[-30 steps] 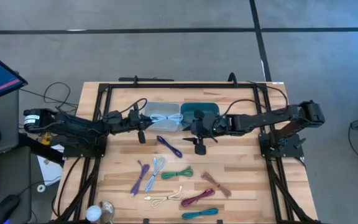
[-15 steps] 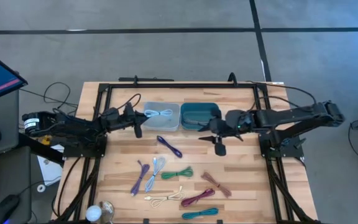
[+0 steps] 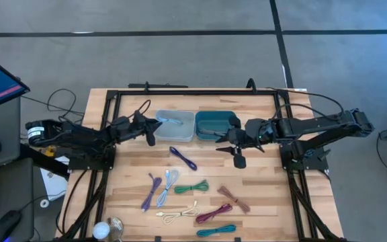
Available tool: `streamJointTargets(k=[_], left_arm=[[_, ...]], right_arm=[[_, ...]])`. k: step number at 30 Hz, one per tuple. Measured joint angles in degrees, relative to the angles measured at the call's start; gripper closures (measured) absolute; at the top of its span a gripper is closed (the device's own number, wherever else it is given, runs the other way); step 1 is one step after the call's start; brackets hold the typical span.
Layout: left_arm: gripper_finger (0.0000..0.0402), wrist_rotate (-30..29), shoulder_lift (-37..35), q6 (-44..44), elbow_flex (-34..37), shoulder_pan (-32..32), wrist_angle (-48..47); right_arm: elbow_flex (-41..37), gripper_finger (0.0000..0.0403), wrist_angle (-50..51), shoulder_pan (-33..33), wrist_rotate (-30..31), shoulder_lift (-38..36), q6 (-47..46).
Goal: Pick & Place USB Port
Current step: Put the right light blue charger cable into the white bin
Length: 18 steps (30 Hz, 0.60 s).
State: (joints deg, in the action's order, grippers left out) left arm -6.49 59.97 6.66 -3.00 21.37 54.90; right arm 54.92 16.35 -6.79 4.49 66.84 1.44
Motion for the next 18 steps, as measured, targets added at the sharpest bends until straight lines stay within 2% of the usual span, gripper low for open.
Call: streamJointTargets(k=[4, 9, 13, 18], left_arm=[[0.0270, 0.3, 1.0, 0.3, 0.0, 0.0, 0.0], [0.0235, 5.0, 0.8, 1.4, 0.0, 0.0, 1.6], [0.0224, 10.9, 0.8, 2.8, 0.0, -0.1, 7.1], [0.0222, 10.1, 0.7, -1.5, 0.0, -0.1, 11.7]], right_arm=[[0.0, 0.0278, 0.0, 0.0, 0.0, -0.2, 0.0], [0.0, 0.0280, 0.4, 0.0, 0.0, -0.2, 0.0], [0.0, 0.0281, 3.6, 0.1, 0.0, -0.2, -0.4], [0.0, 0.0281, 5.4, 0.2, 0.0, -0.2, -3.0]])
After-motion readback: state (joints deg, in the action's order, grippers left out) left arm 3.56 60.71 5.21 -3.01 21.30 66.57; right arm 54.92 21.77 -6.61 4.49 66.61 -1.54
